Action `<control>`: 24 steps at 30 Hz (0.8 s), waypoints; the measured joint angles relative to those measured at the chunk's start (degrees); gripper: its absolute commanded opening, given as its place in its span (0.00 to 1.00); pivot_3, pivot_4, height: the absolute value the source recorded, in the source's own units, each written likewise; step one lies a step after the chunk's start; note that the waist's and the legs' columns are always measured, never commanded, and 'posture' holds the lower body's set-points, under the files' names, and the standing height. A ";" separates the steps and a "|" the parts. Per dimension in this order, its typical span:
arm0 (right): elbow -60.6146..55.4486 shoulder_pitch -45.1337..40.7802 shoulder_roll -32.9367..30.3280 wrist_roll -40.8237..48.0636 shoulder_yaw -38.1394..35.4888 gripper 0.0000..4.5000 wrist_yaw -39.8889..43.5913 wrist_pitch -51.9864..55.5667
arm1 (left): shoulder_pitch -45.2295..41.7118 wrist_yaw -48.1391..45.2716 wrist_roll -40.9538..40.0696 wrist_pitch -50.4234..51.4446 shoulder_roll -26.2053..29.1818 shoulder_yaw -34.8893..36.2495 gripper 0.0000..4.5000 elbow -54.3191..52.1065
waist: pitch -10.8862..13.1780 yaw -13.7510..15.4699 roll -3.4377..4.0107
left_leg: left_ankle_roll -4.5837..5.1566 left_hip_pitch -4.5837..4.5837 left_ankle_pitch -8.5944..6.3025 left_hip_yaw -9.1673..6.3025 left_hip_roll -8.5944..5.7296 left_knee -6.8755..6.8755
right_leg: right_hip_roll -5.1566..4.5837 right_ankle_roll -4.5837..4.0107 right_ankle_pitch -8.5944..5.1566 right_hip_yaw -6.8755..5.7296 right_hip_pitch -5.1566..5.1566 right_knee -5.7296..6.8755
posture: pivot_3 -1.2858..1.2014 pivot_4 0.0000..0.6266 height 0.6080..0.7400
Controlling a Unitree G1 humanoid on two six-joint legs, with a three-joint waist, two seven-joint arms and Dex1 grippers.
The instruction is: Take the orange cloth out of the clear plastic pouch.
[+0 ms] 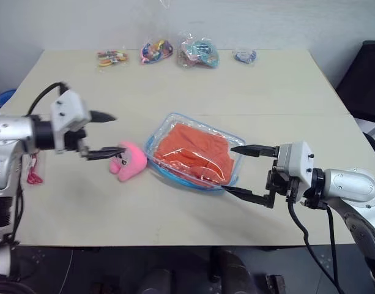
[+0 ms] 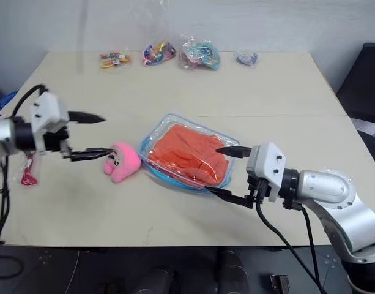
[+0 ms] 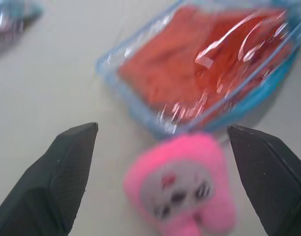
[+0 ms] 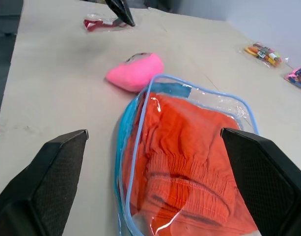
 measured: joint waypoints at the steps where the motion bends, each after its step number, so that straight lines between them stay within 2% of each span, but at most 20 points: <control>1: -0.52 0.20 0.00 0.00 -0.01 1.00 -0.44 0.53 | -0.06 0.02 0.68 -0.77 -0.96 -1.95 1.00 -2.44 | 0.00 -0.06 0.00 | 0.00 0.02 0.00 0.05 0.00 -0.01 | 0.02 0.00 0.00 0.05 0.00 0.00 | 0.52 0.24 1.00; 3: -0.93 0.68 0.01 -0.03 -0.11 1.00 -1.22 1.35 | 0.14 0.43 4.75 -5.26 -3.32 -7.12 1.00 -4.64 | 0.00 -0.07 0.00 | 0.00 0.03 0.00 0.10 0.03 -0.01 | 0.08 0.00 0.00 0.07 0.00 0.01 | 0.52 0.24 1.00; 6: -1.84 1.10 0.03 -0.03 -0.34 1.00 -2.38 2.60 | 0.15 3.20 11.66 -13.47 -6.52 -12.08 1.00 -2.00 | 0.00 -0.29 0.00 | 0.00 0.00 0.00 0.27 0.11 -0.04 | 0.21 -0.08 0.05 0.20 0.00 0.01 | 0.52 0.24 1.00; 14: -3.59 2.43 0.03 -0.44 -1.14 1.00 -4.28 3.81 | -2.17 5.98 26.35 -43.27 -5.41 -15.94 1.00 15.42 | 0.00 0.17 0.00 | 0.06 0.08 0.00 0.30 0.10 -0.01 | 0.21 -0.05 0.08 0.21 -0.02 -0.01 | 0.52 0.24 1.00; 24: -7.66 6.36 -0.68 1.58 -2.80 1.00 -3.79 5.75 | -5.12 8.55 27.79 -49.06 -10.23 -16.19 1.00 22.30 | -0.02 0.00 -0.06 | 0.26 0.04 -0.09 0.36 0.07 0.11 | 0.19 0.01 0.12 0.17 0.00 -0.02 | 0.52 0.24 1.00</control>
